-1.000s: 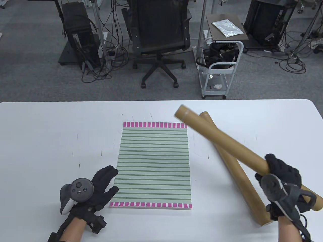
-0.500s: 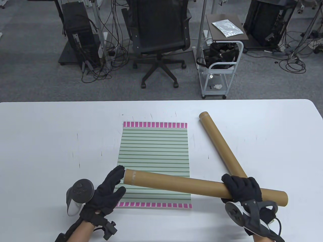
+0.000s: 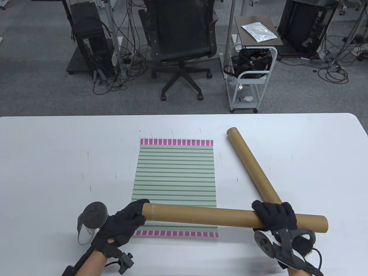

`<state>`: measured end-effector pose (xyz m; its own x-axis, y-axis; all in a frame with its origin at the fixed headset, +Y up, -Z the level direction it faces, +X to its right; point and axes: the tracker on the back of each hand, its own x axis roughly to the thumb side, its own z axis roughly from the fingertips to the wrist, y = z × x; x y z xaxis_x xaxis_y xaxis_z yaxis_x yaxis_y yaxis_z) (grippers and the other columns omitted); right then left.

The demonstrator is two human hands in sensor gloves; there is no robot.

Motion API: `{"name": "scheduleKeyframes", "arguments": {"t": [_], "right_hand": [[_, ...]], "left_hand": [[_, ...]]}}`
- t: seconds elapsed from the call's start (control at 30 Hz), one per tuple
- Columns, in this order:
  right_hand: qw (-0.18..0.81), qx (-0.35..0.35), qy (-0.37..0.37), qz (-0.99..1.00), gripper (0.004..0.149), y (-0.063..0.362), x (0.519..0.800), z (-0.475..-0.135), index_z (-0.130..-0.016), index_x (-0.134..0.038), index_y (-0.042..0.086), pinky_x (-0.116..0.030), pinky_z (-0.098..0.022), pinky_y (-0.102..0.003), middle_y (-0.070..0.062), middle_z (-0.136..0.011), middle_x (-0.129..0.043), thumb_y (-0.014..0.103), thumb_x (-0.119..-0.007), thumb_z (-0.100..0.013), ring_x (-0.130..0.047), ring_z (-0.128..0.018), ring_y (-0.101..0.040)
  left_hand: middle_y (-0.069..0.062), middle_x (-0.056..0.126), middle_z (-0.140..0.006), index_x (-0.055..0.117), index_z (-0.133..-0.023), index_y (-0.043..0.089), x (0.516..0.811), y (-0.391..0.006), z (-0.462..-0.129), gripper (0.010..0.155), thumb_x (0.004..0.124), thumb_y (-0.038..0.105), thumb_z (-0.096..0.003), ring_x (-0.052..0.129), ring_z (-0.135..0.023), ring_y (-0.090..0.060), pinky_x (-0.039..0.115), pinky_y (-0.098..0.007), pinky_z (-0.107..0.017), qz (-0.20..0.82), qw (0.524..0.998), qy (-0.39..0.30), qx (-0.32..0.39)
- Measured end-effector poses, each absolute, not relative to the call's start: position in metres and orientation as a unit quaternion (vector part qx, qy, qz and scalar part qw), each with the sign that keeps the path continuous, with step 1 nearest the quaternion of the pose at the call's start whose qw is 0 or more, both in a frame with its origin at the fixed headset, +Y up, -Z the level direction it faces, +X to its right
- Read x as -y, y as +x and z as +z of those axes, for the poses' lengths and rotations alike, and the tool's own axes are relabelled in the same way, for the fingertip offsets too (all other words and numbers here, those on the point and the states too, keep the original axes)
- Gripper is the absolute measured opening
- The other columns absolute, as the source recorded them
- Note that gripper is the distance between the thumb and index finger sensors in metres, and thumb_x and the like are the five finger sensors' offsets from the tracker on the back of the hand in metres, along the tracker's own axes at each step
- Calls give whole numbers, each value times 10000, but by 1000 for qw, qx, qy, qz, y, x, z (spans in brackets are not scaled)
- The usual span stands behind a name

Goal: Roll up mouse pads and store in mailing tubes

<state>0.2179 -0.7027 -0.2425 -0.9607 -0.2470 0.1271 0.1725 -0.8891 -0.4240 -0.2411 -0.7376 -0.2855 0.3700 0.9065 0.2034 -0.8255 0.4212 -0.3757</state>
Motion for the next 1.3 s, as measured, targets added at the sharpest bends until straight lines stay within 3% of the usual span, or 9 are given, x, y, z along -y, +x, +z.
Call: {"name": "scheduleKeyframes", "arguments": {"t": [0.37, 0.43, 0.5, 0.6, 0.63, 0.83, 0.97, 1.07, 1.3], "right_hand": [[121, -232, -89, -961, 760, 210, 699, -236, -971, -527, 302, -576, -730, -544, 55, -930, -713, 515, -847, -315, -799, -804, -200], [121, -232, -89, -961, 756, 210, 698, -235, -969, -528, 306, -575, -731, -546, 60, -927, -718, 516, -844, -316, -800, -804, -199], [109, -222, -92, -965, 753, 214, 699, -237, -964, -530, 314, -576, -732, -547, 70, -925, -719, 522, -842, -311, -804, -804, -190], [103, -220, -85, -966, 755, 218, 699, -239, -961, -525, 321, -576, -734, -546, 76, -928, -710, 523, -843, -307, -798, -811, -185], [104, -220, -86, -966, 759, 218, 699, -239, -962, -525, 321, -576, -733, -547, 77, -926, -714, 522, -846, -305, -798, -811, -185], [110, -221, -77, -966, 758, 218, 700, -241, -962, -528, 325, -575, -736, -538, 77, -928, -710, 520, -849, -304, -792, -811, -185], [102, -222, -67, -967, 756, 223, 698, -242, -963, -529, 323, -574, -733, -541, 74, -927, -712, 519, -847, -307, -794, -809, -188], [101, -224, -62, -967, 755, 224, 697, -241, -964, -530, 322, -573, -734, -542, 72, -928, -712, 518, -849, -308, -793, -809, -191], [116, -226, -51, -966, 753, 222, 697, -240, -965, -534, 316, -581, -729, -539, 67, -927, -715, 520, -847, -312, -798, -804, -192]], "left_hand": [[54, 496, -1153, 578, -921, 266, 739, -242, -284, 479, 662, 499, -511, 840, -867, -100, 781, -179, -662, 538, 820, -102, 169], [63, 528, -1142, 604, -894, 268, 741, -244, -286, 470, 682, 500, -493, 856, -851, -97, 791, -184, -655, 567, 797, -115, 173], [38, 617, -1098, 653, -830, 255, 748, -246, -292, 443, 715, 501, -467, 914, -831, -127, 853, -173, -568, 634, 732, -160, 190], [-40, 639, -1087, 692, -823, 168, 759, -245, -294, 442, 743, 438, -476, 899, -827, -267, 849, -253, -547, 737, 609, -218, 194], [-49, 634, -1090, 691, -827, 160, 760, -246, -294, 441, 746, 426, -479, 888, -835, -281, 843, -265, -550, 735, 613, -219, 187], [-22, 690, -1076, 744, -832, 188, 746, -270, -300, 440, 759, 435, -468, 888, -855, -237, 837, -276, -567, 604, 774, -127, 142], [81, 741, -1053, 843, -820, 284, 733, -305, -300, 431, 784, 449, -426, 853, -921, -178, 824, -267, -635, 354, 935, 5, 38], [98, 788, -1023, 899, -777, 278, 732, -326, -298, 408, 828, 402, -395, 831, -940, -201, 790, -315, -673, 267, 963, 27, -20], [60, 855, -970, 947, -742, 257, 742, -326, -300, 384, 865, 374, -386, 859, -900, -235, 803, -332, -632, 42, 997, -25, -62]]}}
